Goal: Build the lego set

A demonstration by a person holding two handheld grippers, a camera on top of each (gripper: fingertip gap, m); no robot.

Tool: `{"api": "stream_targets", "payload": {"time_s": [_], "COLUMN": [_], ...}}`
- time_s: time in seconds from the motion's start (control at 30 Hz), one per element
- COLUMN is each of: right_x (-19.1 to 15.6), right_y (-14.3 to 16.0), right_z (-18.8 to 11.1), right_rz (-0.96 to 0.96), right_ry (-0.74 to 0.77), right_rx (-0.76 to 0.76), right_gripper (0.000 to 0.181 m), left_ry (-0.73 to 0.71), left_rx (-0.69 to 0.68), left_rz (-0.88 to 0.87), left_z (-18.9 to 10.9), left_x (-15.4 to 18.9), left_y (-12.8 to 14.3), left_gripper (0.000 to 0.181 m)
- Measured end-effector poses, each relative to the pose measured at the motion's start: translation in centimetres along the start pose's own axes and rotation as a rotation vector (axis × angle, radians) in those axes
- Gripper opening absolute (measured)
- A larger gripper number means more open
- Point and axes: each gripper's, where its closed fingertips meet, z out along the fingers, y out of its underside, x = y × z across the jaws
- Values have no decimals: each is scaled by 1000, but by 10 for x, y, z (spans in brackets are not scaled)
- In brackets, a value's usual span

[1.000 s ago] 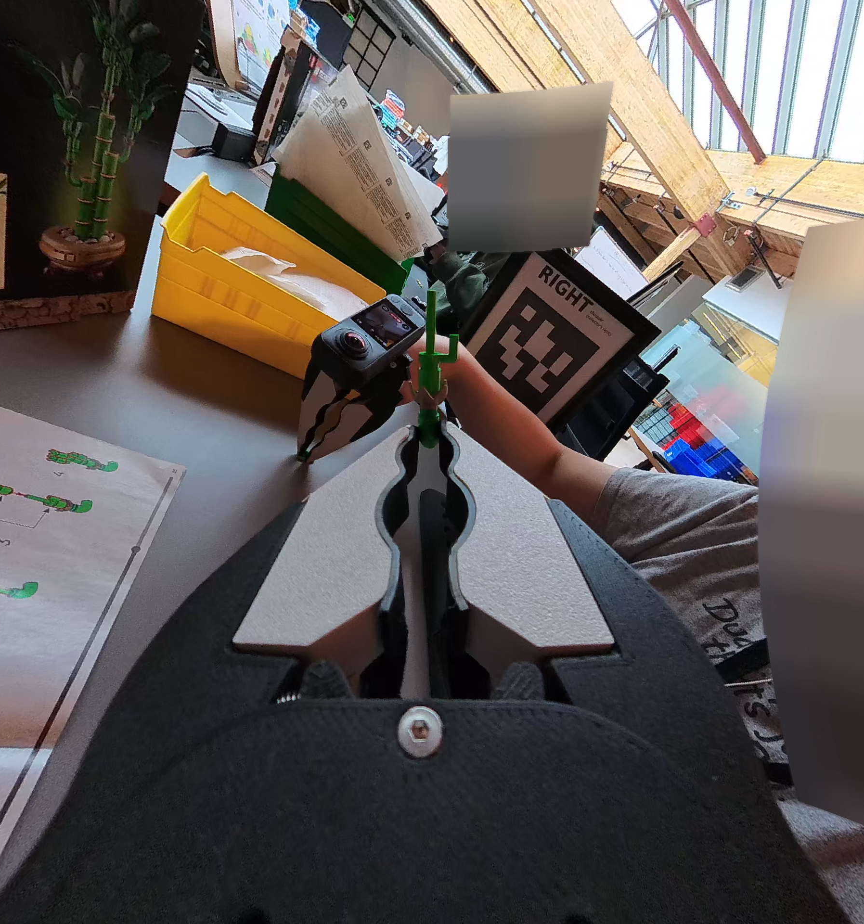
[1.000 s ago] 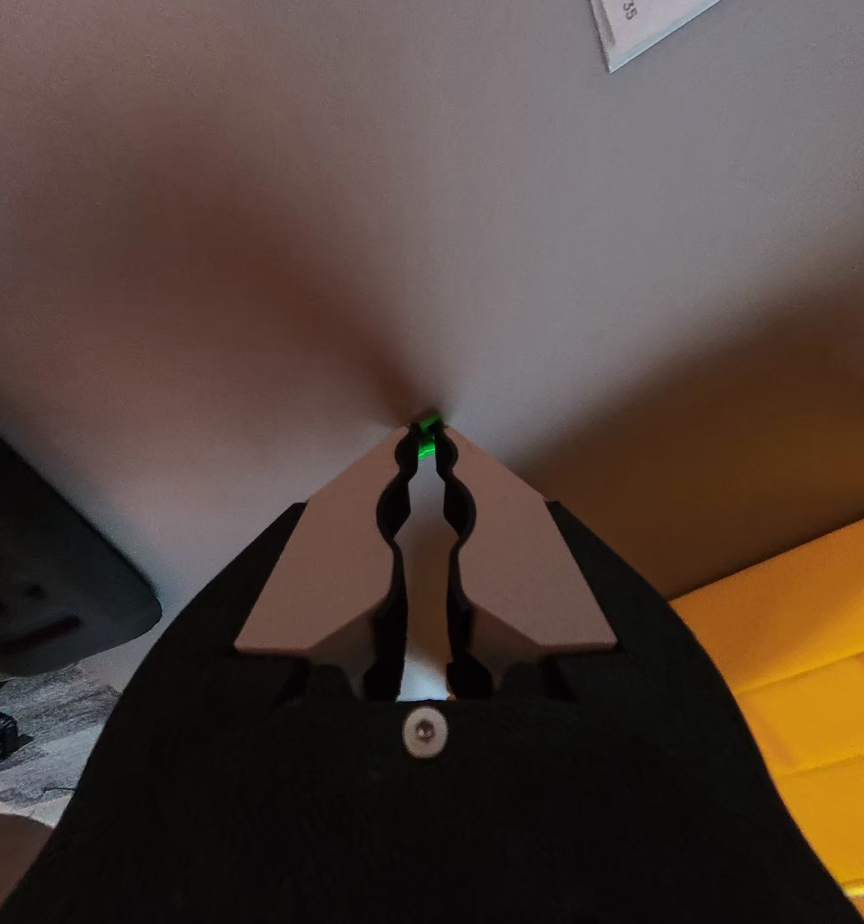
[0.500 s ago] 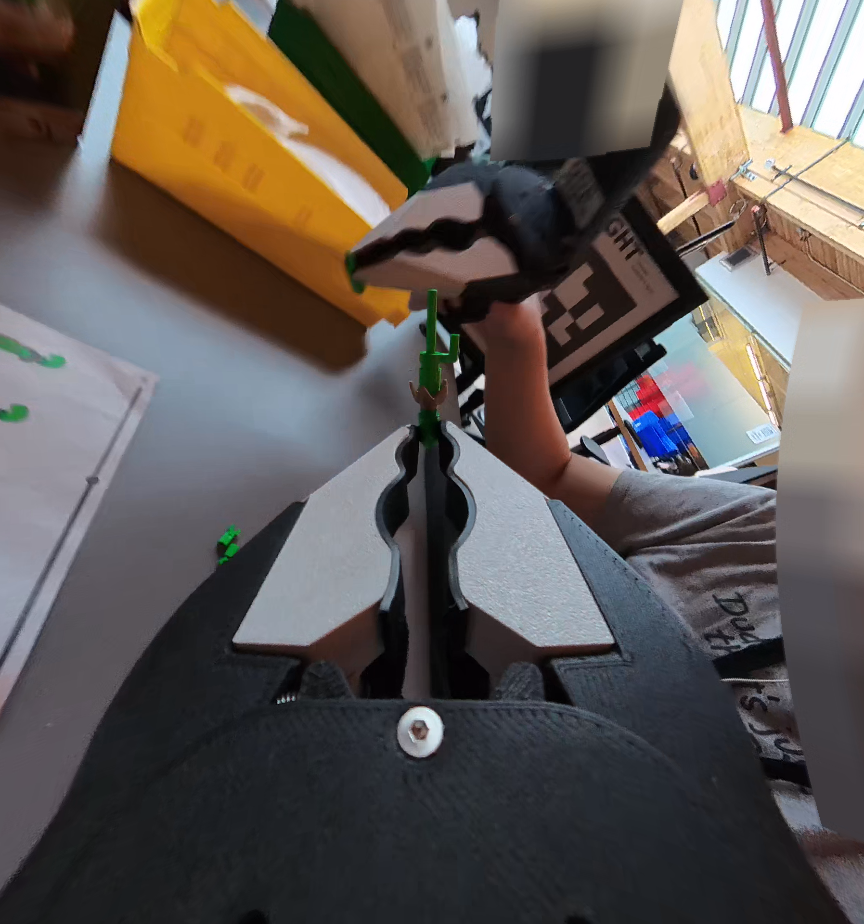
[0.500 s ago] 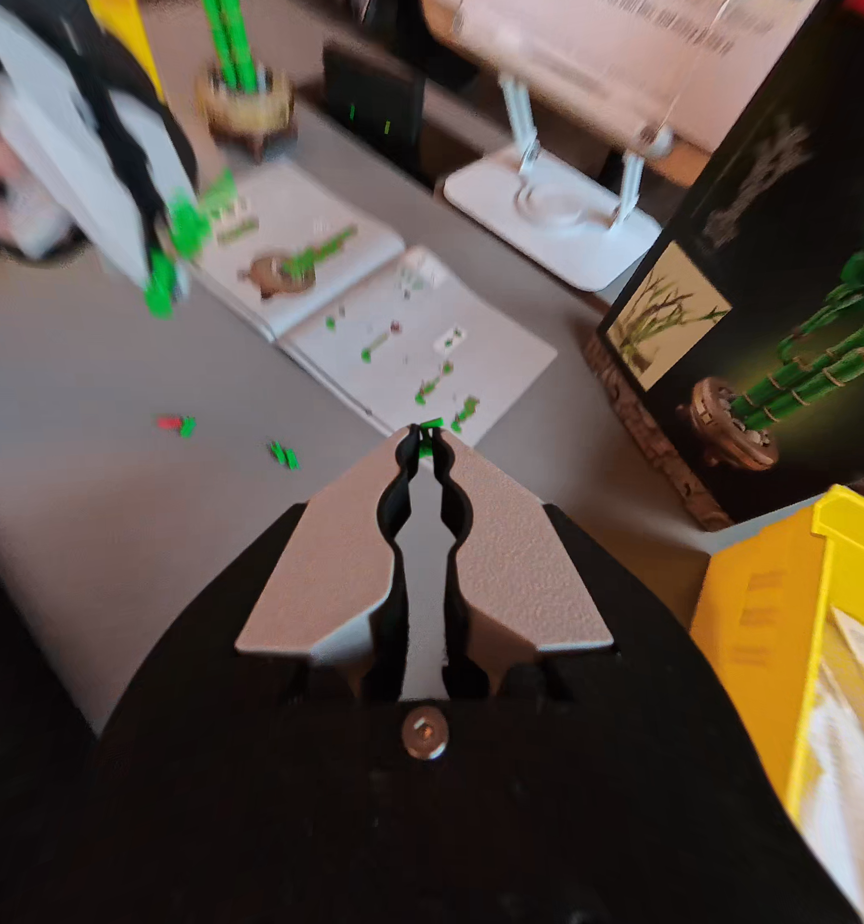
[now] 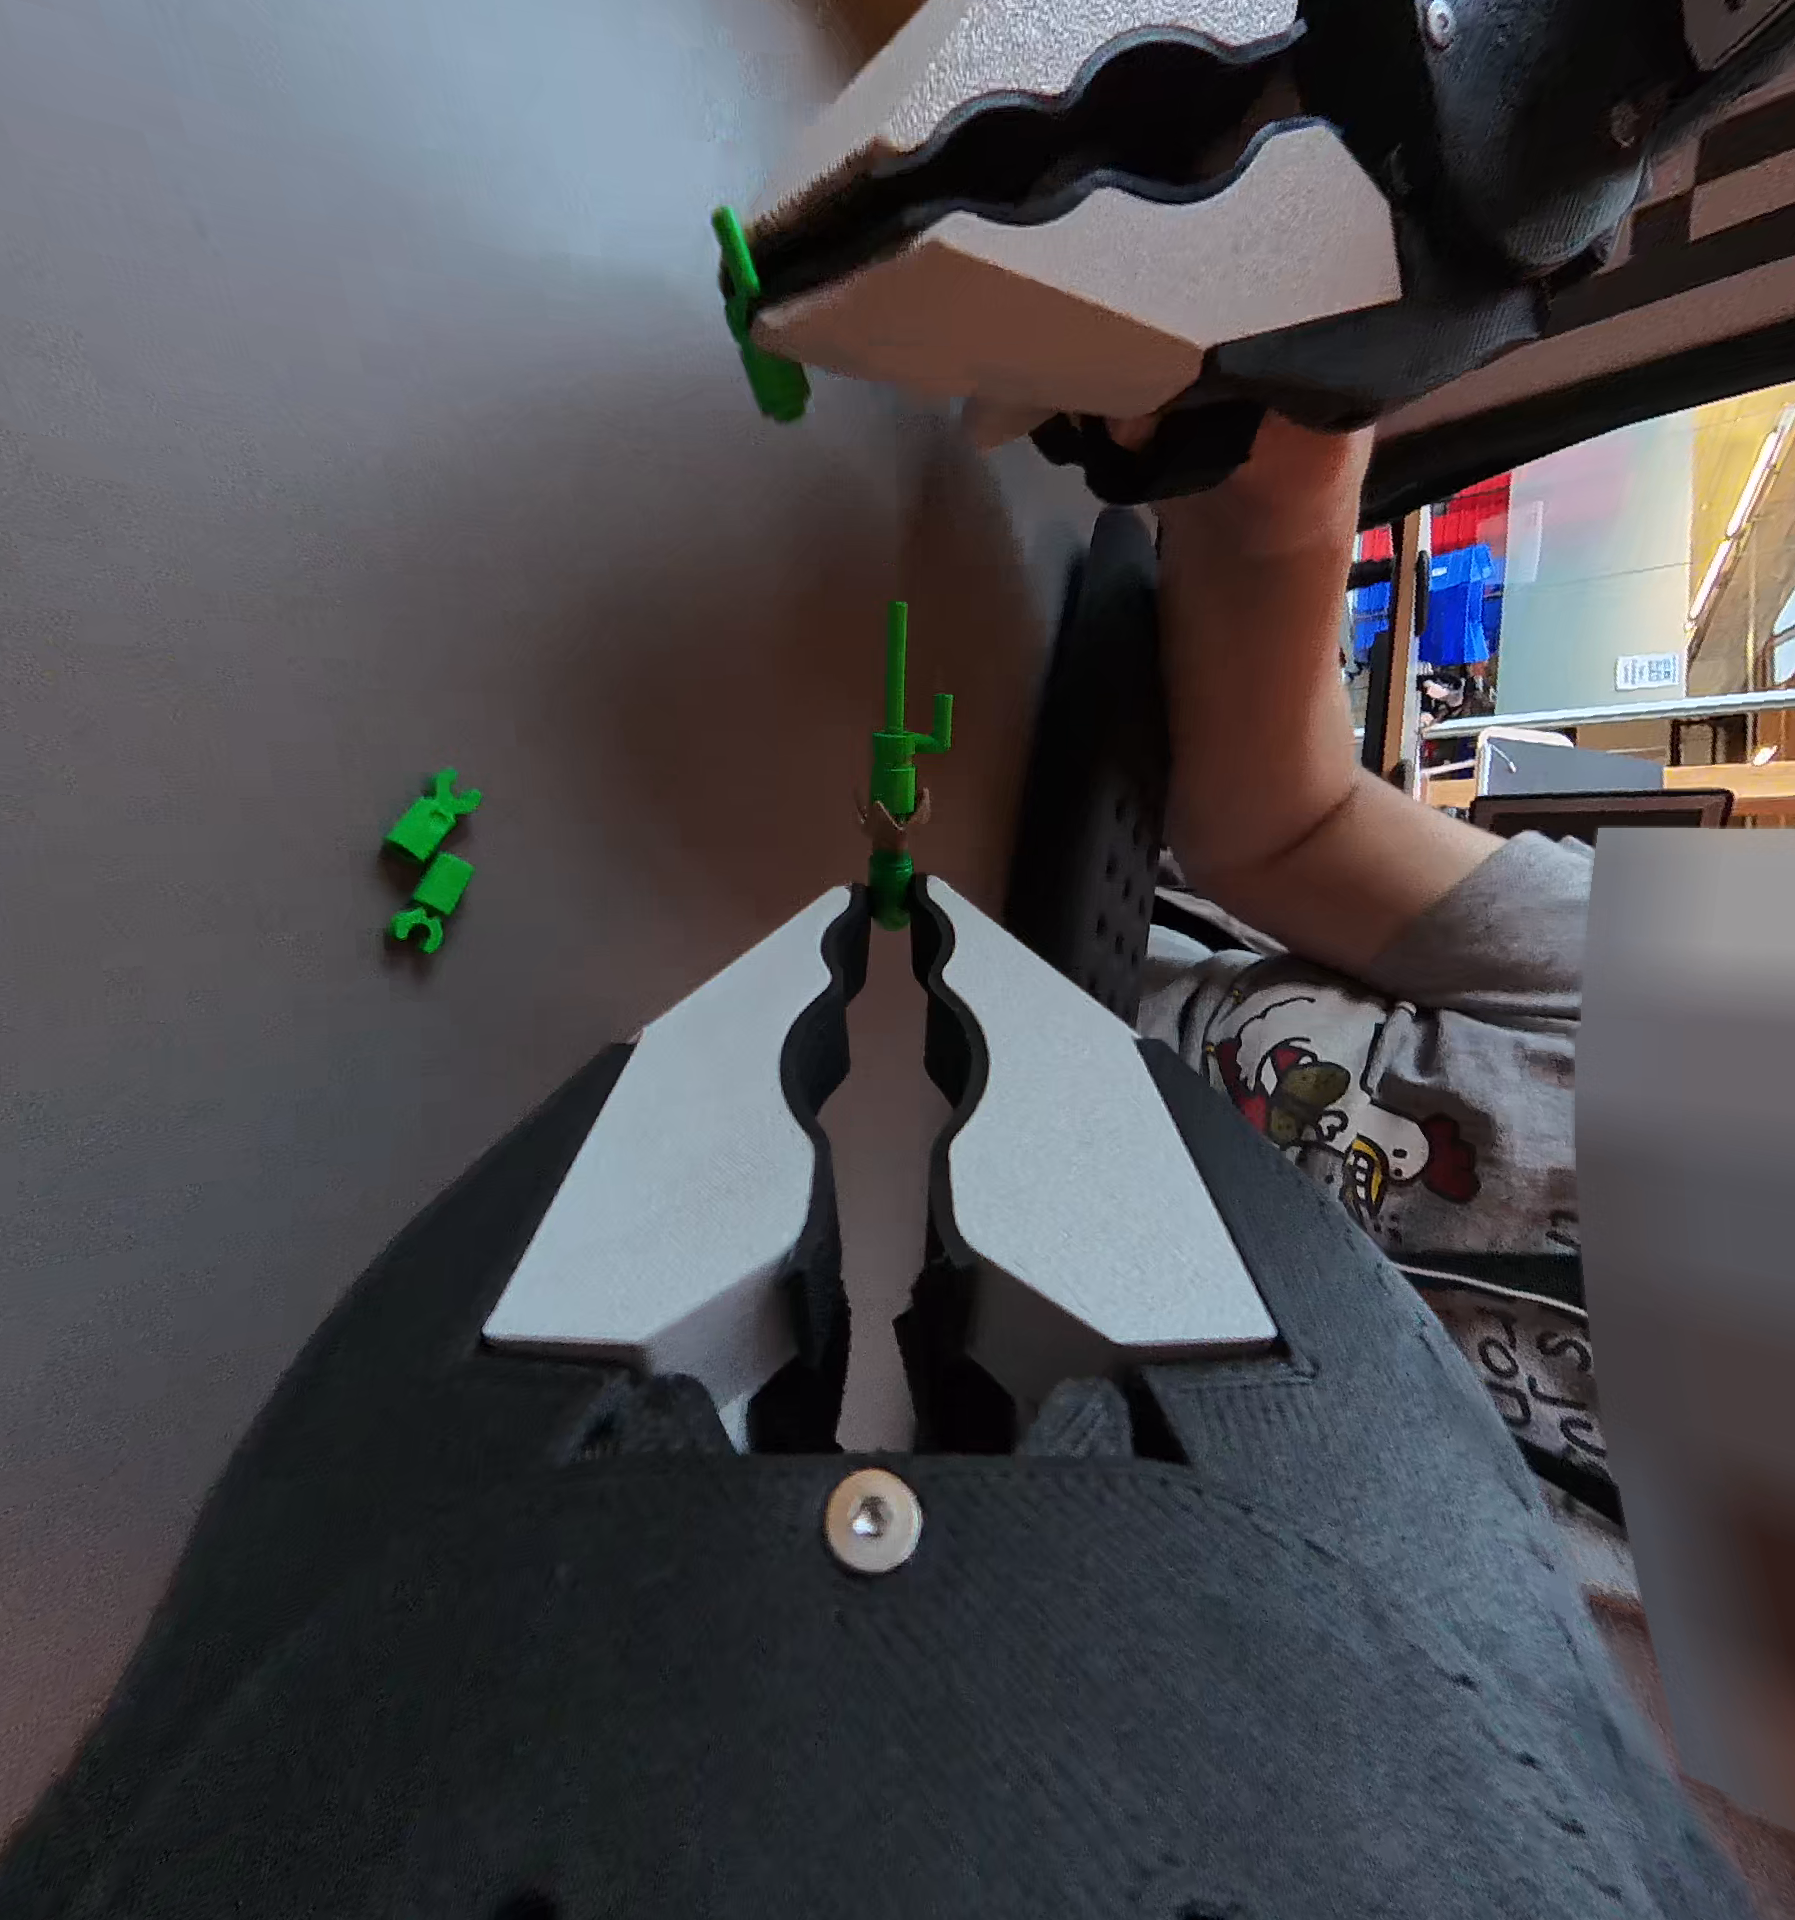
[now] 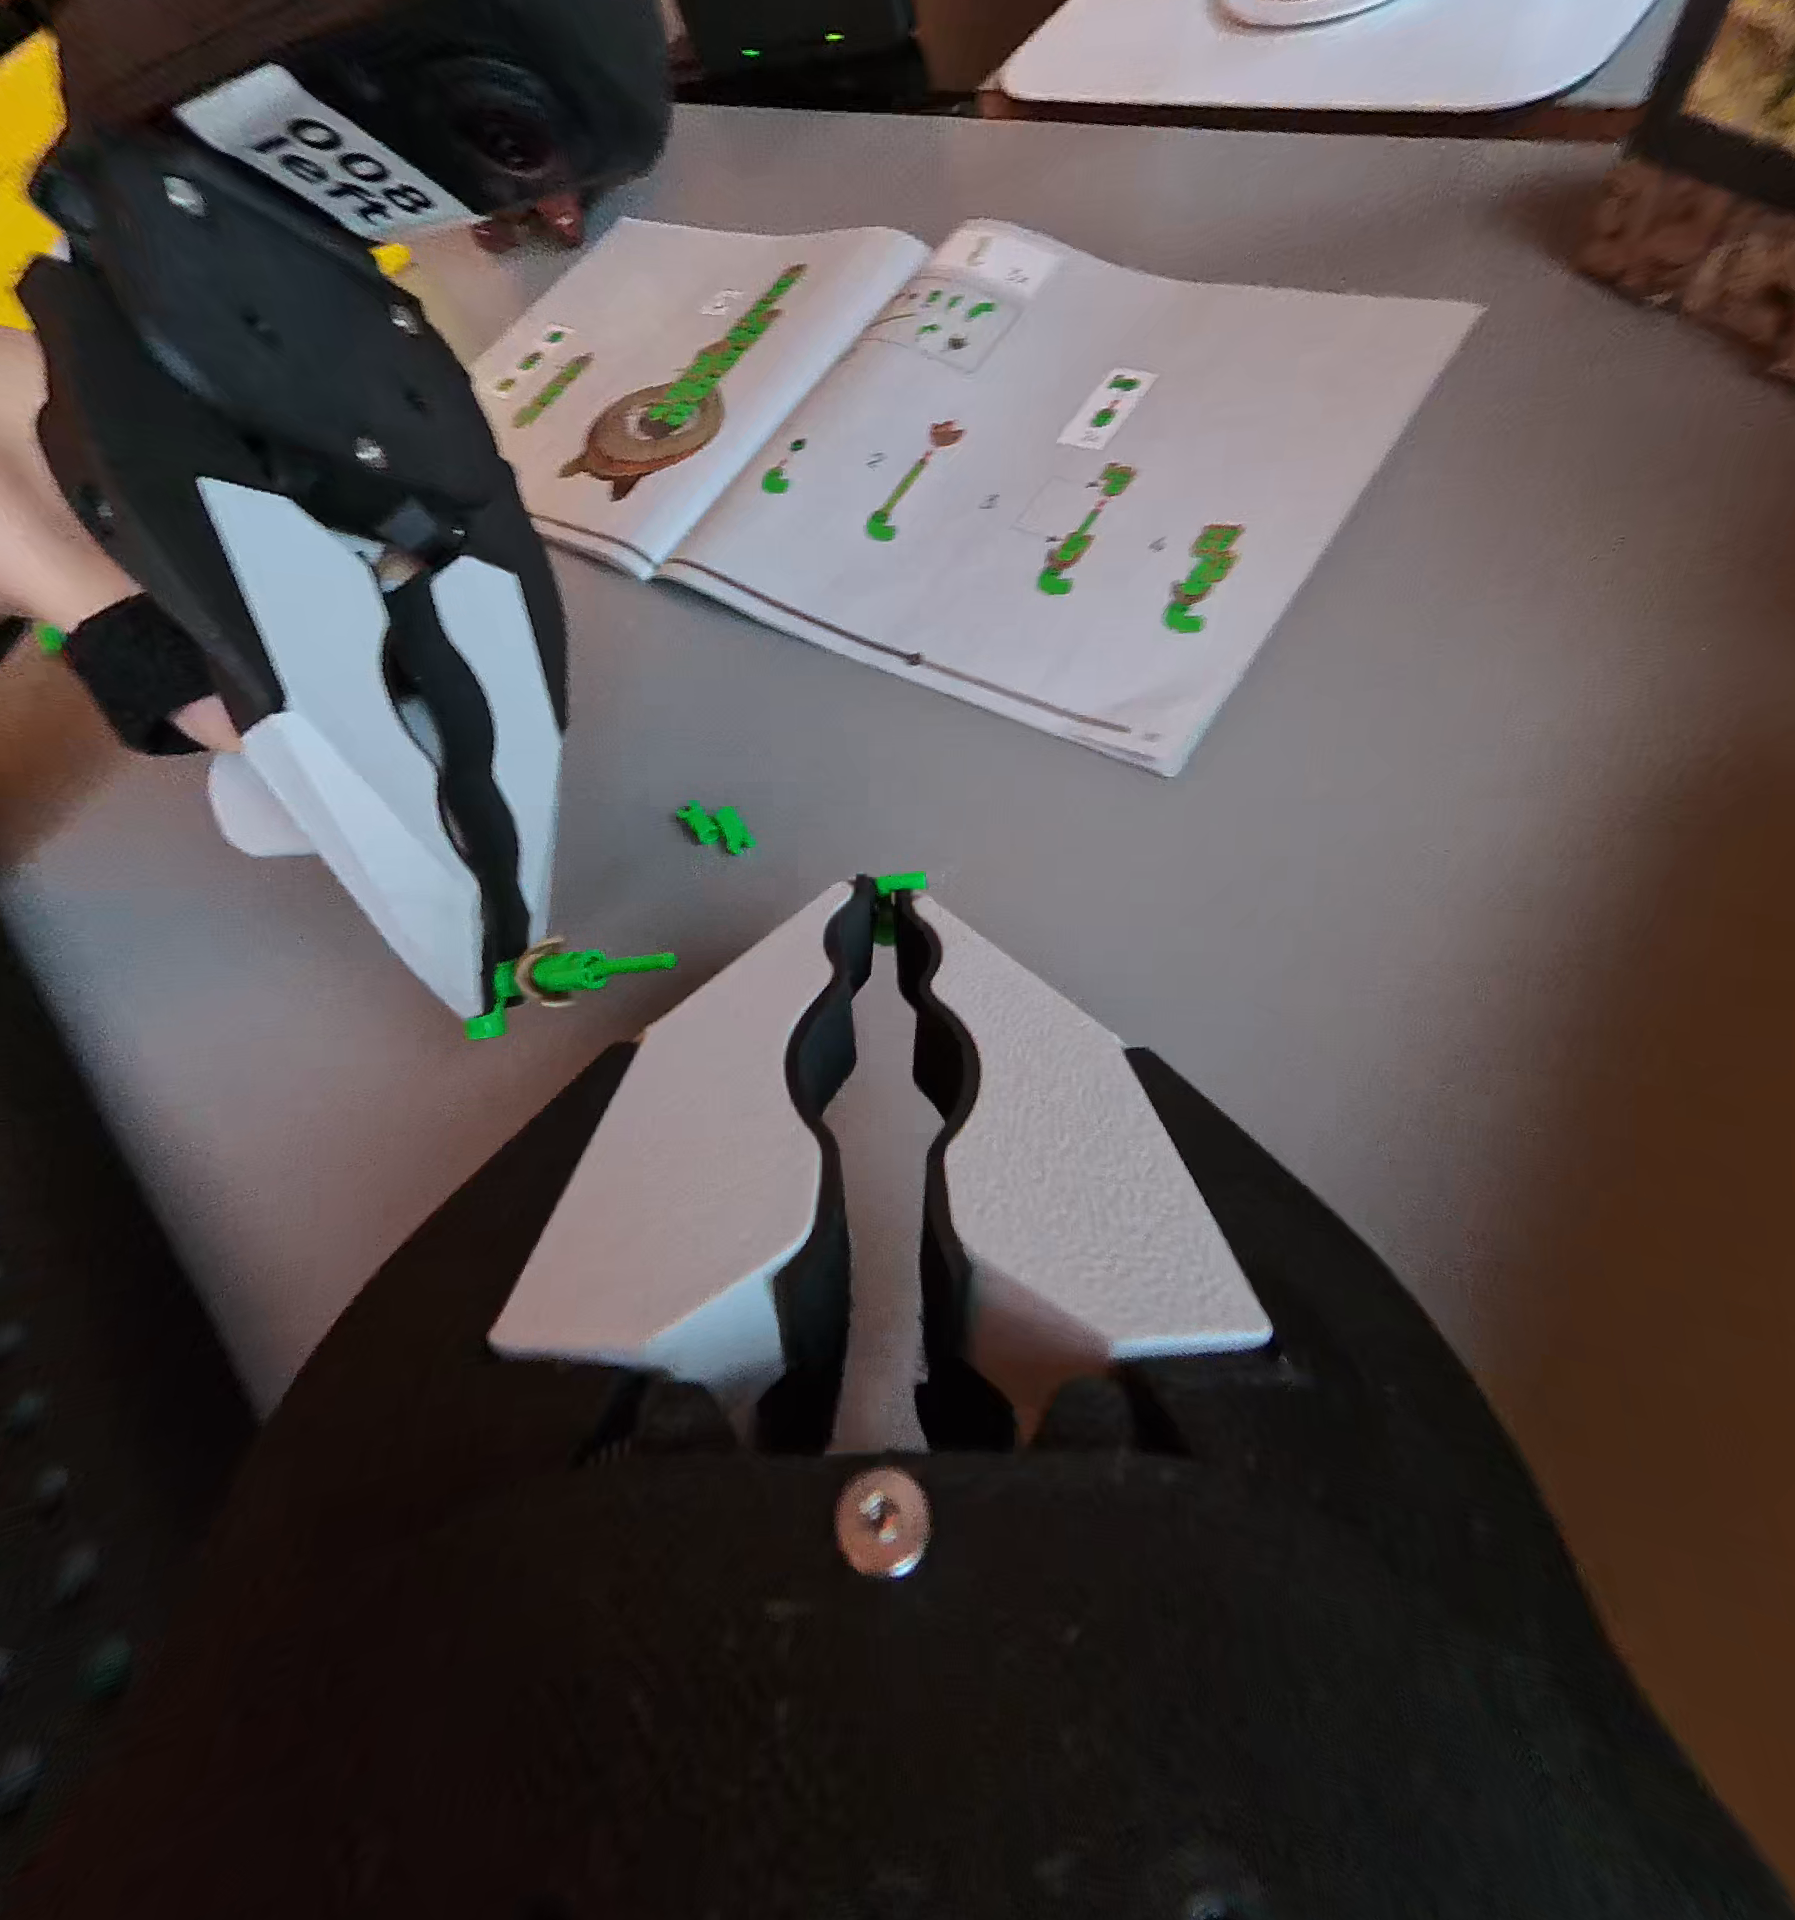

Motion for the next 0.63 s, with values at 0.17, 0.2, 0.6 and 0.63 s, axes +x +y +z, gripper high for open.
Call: {"api": "stream_targets", "payload": {"time_s": [0.17, 0.2, 0.6, 0.63], "right_x": [-20, -20, -26, -26], "right_y": [18, 18, 5, 5], "right_z": [12, 12, 10, 10], "right_rz": [58, 49, 43, 36], "right_ry": [-99, -88, -62, -57], "right_rx": [-39, -37, 82, 83], "right_gripper": [2, 2, 1, 1], "left_ry": [-2, -2, 16, 15], "left_rx": [-21, -21, -18, -14], "left_rz": [-37, -39, -91, -90], "left_z": [2, 1, -4, -4], "left_x": [-7, -7, -15, -15], "left_y": [5, 5, 7, 7], "left_gripper": [6, 6, 6, 6]}}
